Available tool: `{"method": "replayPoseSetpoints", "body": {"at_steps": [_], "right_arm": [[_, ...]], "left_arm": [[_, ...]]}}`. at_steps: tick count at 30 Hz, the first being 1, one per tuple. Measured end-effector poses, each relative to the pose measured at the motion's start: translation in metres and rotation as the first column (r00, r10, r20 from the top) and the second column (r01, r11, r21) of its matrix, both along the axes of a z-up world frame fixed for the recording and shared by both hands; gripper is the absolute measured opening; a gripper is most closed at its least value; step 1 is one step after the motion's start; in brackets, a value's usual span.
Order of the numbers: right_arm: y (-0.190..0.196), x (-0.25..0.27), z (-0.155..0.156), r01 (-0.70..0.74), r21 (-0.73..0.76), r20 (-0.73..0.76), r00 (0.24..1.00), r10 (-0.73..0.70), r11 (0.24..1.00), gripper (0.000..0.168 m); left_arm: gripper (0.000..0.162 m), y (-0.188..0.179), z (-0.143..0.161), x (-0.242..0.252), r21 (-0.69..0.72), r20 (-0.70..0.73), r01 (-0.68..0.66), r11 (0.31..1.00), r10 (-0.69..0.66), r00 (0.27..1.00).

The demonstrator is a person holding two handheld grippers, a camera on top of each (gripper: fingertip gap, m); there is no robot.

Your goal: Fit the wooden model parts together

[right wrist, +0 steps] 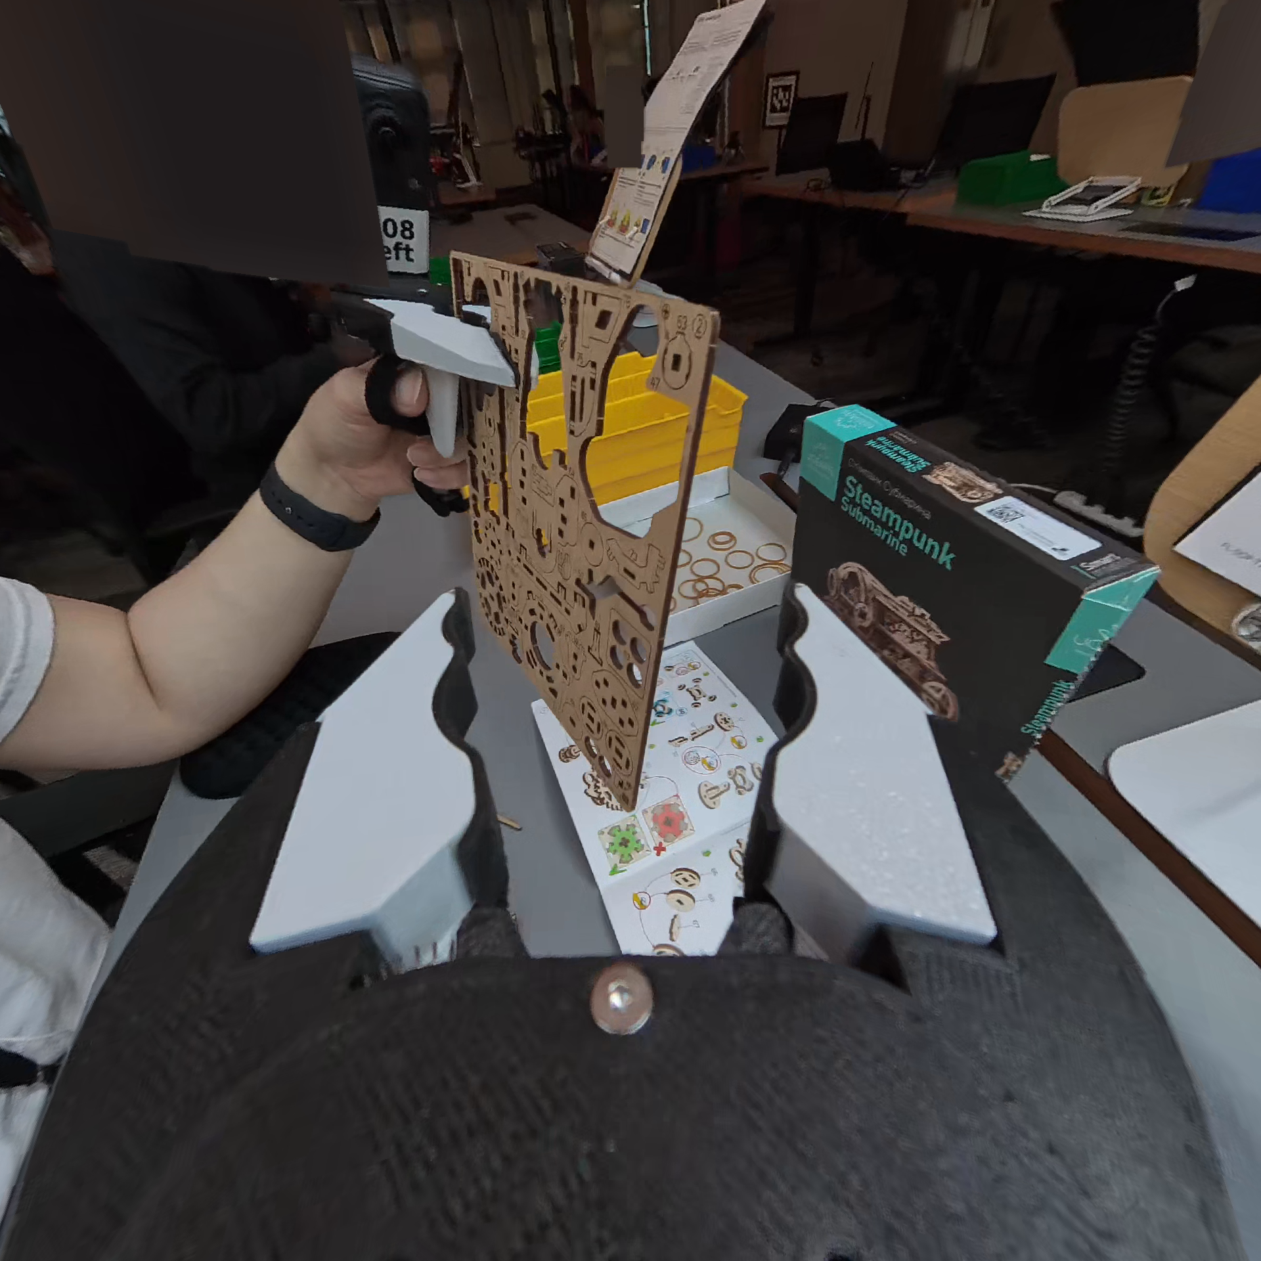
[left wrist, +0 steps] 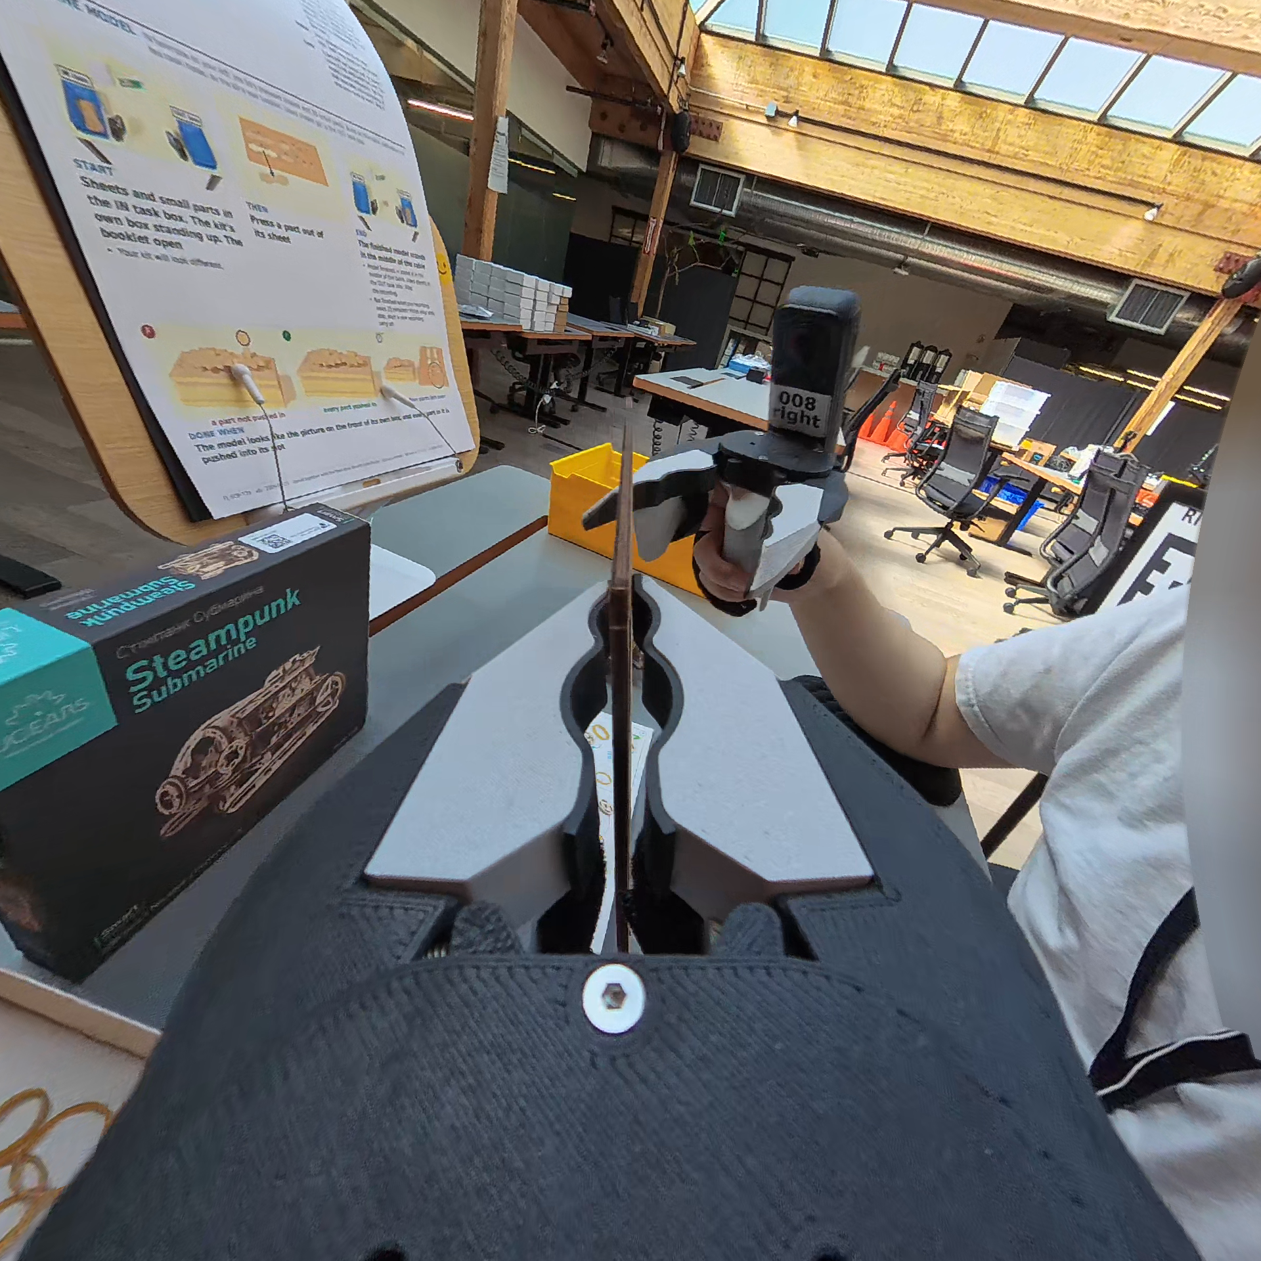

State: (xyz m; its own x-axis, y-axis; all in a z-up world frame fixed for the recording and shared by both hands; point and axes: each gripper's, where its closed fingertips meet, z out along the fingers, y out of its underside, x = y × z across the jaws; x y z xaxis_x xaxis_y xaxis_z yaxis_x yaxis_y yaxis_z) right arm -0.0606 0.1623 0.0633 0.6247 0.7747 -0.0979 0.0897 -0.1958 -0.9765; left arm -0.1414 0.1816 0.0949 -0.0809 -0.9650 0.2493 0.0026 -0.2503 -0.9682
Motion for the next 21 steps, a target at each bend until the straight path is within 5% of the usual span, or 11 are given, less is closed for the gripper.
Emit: {"method": "replayPoseSetpoints", "body": {"at_steps": [3, 7, 11, 15, 21], "right_arm": [[0.002, -0.011, -0.021, -0.109, -0.095, -0.066, 0.992, 0.103, 0.989, 0.078], [-0.017, -0.024, -0.024, -0.348, -0.141, -0.239, 0.921, 0.309, 0.927, 0.003], [-0.019, -0.021, -0.017, -0.392, -0.111, -0.308, 0.887, 0.344, 0.913, 0.001], [-0.013, -0.013, -0.012, -0.362, -0.123, -0.357, 0.885, 0.299, 0.924, 0.001], [-0.003, 0.008, 0.001, -0.313, -0.097, -0.450, 0.860, 0.239, 0.945, 0.001]], "left_arm": [[0.000, -0.011, -0.003, 0.012, -0.022, 0.013, 0.071, 0.997, -0.071, 0.997], [0.000, -0.020, 0.001, 0.015, -0.028, 0.069, 0.148, 0.989, -0.146, 0.987], [0.001, -0.020, 0.002, 0.015, -0.025, 0.095, 0.156, 0.987, -0.153, 0.984], [0.030, -0.018, 0.008, 0.014, -0.070, 0.143, 0.172, 0.983, -0.161, 0.977], [0.034, -0.001, 0.003, 0.010, -0.074, 0.118, 0.089, 0.993, -0.080, 0.990]]}}
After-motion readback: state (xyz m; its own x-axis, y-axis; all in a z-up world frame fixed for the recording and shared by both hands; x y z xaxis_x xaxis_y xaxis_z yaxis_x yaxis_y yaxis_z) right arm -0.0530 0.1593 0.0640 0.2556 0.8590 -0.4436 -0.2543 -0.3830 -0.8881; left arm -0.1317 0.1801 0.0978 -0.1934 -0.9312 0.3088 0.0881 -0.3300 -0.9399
